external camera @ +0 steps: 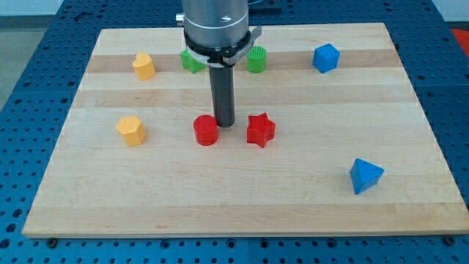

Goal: Move the red star towards the blue triangle

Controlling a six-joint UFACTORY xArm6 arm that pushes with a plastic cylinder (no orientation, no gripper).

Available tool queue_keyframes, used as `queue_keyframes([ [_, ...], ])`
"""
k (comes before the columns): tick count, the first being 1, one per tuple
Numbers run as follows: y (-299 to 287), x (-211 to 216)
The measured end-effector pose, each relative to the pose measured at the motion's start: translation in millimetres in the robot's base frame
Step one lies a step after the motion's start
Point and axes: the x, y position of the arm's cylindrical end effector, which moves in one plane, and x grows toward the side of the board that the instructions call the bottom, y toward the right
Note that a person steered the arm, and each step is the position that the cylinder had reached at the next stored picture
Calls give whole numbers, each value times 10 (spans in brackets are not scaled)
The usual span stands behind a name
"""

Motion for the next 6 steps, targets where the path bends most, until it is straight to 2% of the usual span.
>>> queue_keyframes([
  [1, 274, 80],
  [3, 1210, 206],
  [6, 1343, 306],
])
